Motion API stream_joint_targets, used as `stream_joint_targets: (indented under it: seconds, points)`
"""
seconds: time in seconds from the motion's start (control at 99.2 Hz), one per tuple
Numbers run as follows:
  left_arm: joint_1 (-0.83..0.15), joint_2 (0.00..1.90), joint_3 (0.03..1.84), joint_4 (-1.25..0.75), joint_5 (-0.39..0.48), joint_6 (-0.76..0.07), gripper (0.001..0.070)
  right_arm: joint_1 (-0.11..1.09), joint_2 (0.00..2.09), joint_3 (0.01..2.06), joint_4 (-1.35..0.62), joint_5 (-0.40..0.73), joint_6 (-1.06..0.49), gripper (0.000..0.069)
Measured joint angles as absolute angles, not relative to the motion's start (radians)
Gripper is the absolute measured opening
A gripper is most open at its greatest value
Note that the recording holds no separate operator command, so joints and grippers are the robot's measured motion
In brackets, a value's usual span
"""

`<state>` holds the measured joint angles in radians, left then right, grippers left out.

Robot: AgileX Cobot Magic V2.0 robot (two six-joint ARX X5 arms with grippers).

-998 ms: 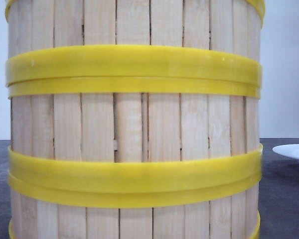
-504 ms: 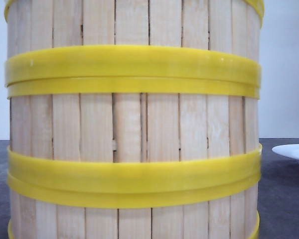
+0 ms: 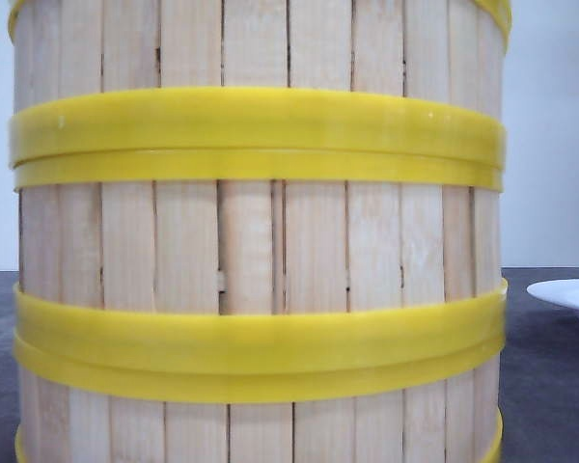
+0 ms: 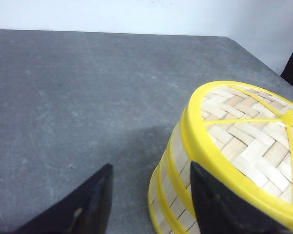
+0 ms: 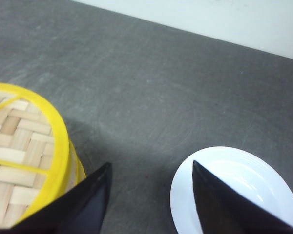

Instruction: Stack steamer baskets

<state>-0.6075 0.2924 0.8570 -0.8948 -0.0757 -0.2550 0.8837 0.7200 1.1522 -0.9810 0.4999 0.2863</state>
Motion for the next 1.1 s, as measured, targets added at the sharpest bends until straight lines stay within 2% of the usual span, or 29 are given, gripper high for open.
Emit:
stream_joint_targets:
  seconds: [0.071,0.141,0.182,0.282,1.099]
  points:
    - [-0.608,0.292,0.857,-0.895,-0.076,-0.255,0.0265,0.884,0.717,1.152,-0.976,0.501,0.289,0.0269]
    - [-0.608,0.292,0.857,-0.895,-0.076,-0.255,0.0125,0.884,0.717,1.152,-0.976,0.501,0.289,0.0128]
    - [-0.608,0.292,0.857,-0.895,-0.076,-0.255,0.0075,0.884,0.717,1.152,-0.976,0.501,0.289,0.0072]
    - [-0.608,0.292,0.857,-0.895,-0.076,-0.255,0.0031,0.884,0.718,1.152,-0.976,0.501,0.29,0.0019]
    - [-0.608,0.292,0.857,-0.896,-0.076,-0.255,0.0027,0.884,0.717,1.152,-0.976,0.501,0.293,0.0007]
